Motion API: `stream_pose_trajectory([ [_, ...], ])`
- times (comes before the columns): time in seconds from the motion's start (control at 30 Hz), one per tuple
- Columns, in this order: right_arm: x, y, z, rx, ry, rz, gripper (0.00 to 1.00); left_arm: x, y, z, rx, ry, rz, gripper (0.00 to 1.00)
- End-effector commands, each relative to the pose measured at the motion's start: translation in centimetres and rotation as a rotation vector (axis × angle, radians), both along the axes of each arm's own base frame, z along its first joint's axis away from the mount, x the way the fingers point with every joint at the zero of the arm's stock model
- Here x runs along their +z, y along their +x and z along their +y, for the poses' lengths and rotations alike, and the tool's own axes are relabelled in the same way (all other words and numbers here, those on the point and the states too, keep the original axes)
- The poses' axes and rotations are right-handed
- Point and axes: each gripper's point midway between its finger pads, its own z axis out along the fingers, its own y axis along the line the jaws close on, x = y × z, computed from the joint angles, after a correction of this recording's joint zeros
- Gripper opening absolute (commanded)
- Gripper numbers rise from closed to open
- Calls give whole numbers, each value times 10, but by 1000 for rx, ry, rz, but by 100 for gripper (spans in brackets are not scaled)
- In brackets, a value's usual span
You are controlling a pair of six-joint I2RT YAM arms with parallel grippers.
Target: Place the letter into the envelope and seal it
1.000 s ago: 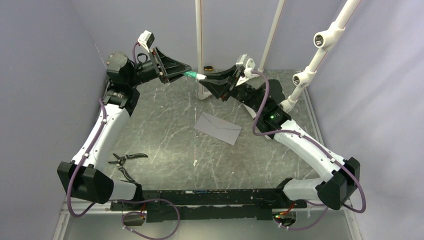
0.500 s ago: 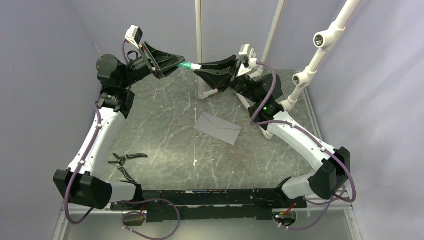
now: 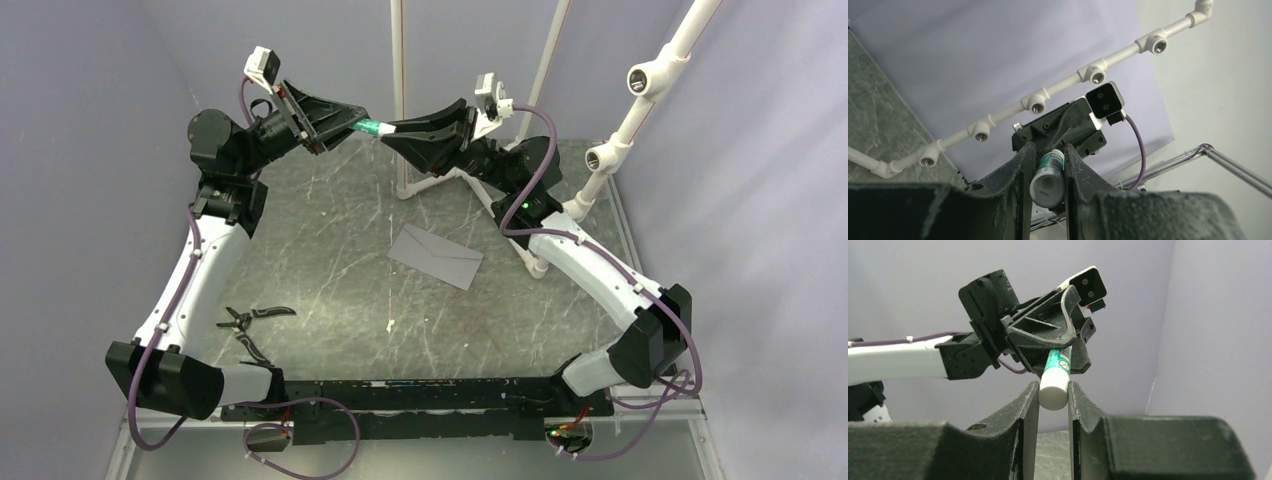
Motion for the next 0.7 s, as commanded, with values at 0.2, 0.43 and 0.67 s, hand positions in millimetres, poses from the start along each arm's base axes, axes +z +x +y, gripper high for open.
stream_pose_trajectory([
  [0.2, 48, -38, 12, 174, 47, -49, 0, -17, -17, -20, -82, 97, -62, 2],
  [0.43, 46, -38, 19, 222, -20, 23, 0, -51, -11, -26, -49, 253, -92, 3],
  [0.67, 67, -33, 9, 217, 93, 113, 0, -87, -7, -36, -45, 334, -42, 2],
])
